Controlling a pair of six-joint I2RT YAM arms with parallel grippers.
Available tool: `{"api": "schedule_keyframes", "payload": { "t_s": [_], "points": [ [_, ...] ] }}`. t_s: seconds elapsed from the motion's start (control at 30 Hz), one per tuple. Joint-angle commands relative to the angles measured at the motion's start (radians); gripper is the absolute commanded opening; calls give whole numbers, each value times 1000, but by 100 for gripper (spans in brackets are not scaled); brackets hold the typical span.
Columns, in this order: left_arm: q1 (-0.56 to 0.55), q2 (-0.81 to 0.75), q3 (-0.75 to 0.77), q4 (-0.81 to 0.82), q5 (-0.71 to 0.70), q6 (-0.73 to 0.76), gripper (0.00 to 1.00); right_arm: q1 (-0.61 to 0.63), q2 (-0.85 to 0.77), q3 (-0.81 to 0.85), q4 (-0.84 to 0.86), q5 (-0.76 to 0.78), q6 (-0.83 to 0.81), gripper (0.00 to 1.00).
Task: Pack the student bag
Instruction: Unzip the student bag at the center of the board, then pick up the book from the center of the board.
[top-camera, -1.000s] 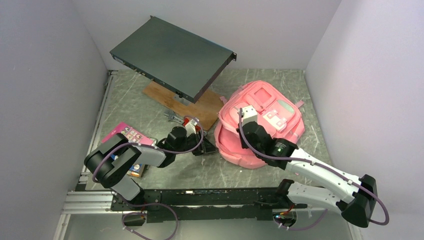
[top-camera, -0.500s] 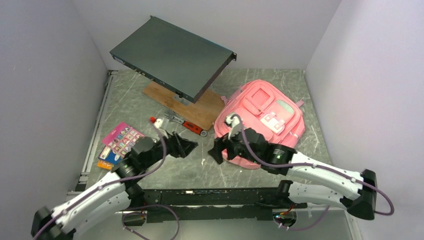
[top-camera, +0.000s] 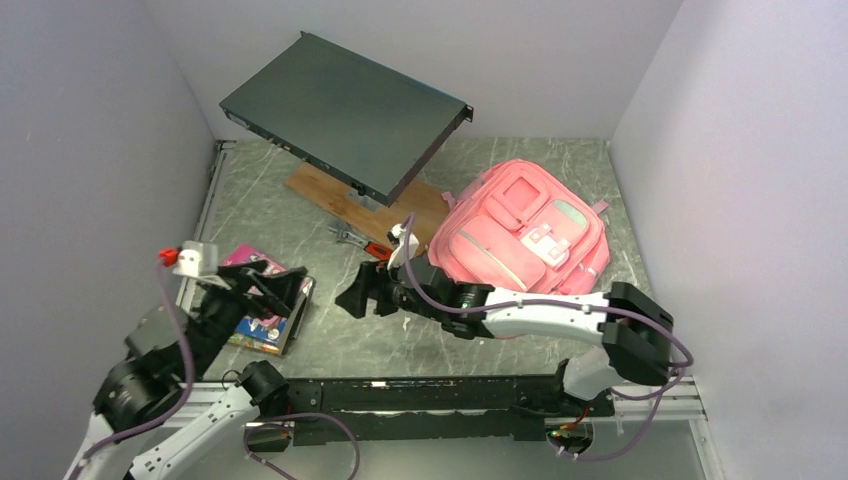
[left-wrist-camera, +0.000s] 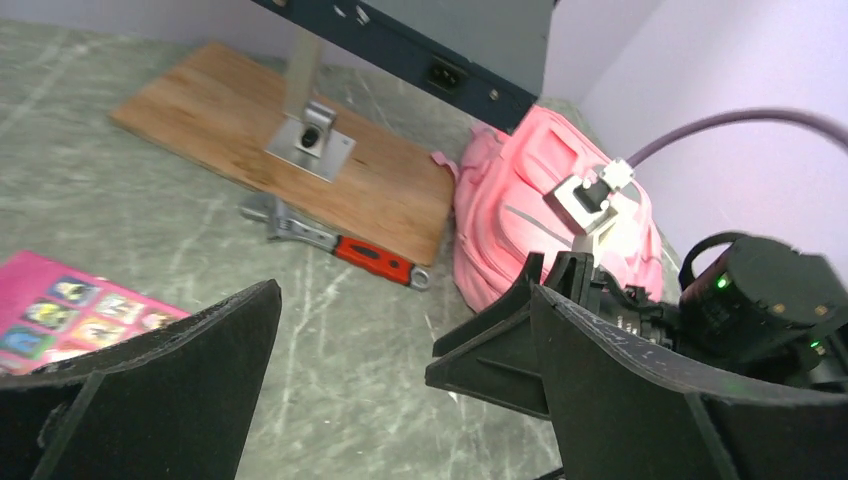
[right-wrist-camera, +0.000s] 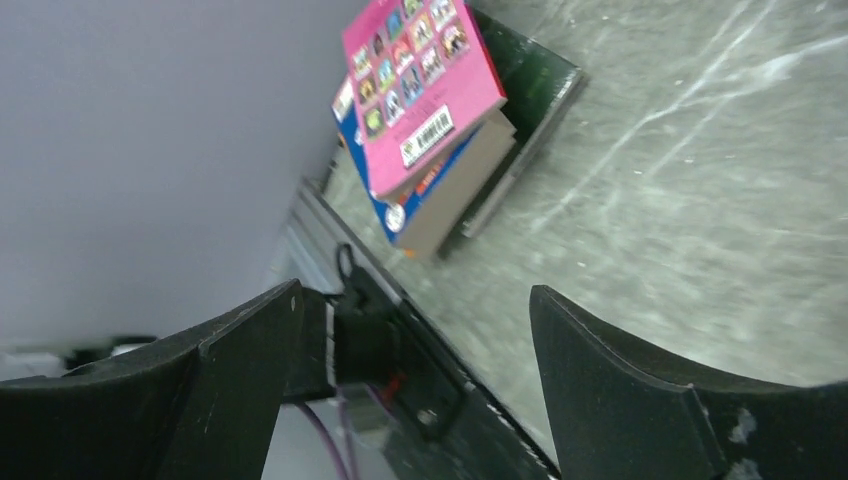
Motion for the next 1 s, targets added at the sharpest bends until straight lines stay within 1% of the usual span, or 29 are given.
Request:
{"api": "schedule_keyframes", "payload": {
  "t_s": [0.0, 0.07, 0.2, 0.3, 0.37, 0.47, 0.53, 0.57, 0.6, 0.67, 0.7, 0.73, 0.8, 0.93, 0.97],
  "points": [
    [-2, -5, 119, -195, -105, 83, 99, 8, 79, -43, 317, 73, 315, 84],
    [-1, -12, 147, -199, -102, 101, 100, 12, 119, -54, 379, 89, 368, 81],
    [-2, -28, 158, -186, -81, 120, 100, 44, 165, -78, 460, 155, 422, 81],
    [-3, -39, 148, -182, -60, 119, 100, 47, 229, -109, 591, 162, 460, 82],
    [-1, -49, 133, -173, -46, 120, 100, 28, 291, -110, 702, 122, 462, 84],
    [-3, -57, 124, -166, -19, 110, 100, -11, 392, -77, 783, 42, 514, 83],
    [-2, -61, 127, -169, -5, 100, 100, -32, 459, -36, 834, -12, 542, 80],
    [-2, -63, 127, -171, 0, 95, 100, -44, 496, -11, 856, -50, 540, 77],
    [-2, -67, 126, -172, 4, 91, 100, -55, 522, 15, 872, -80, 529, 74],
    [-1, -79, 122, -173, 11, 79, 100, -70, 563, 52, 873, -106, 520, 73],
    [-3, -85, 120, -171, 17, 76, 100, -77, 581, 74, 880, -127, 511, 70],
    [-2, -90, 116, -170, 19, 72, 100, -84, 603, 95, 872, -154, 509, 64],
    [-2, -95, 114, -174, 20, 61, 100, -93, 623, 140, 824, -186, 498, 62],
    [-2, -104, 105, -163, 27, 55, 100, -101, 667, 204, 764, -194, 491, 61],
    [-2, -102, 104, -161, 29, 55, 100, -104, 683, 227, 766, -203, 494, 58]
  ]
}}
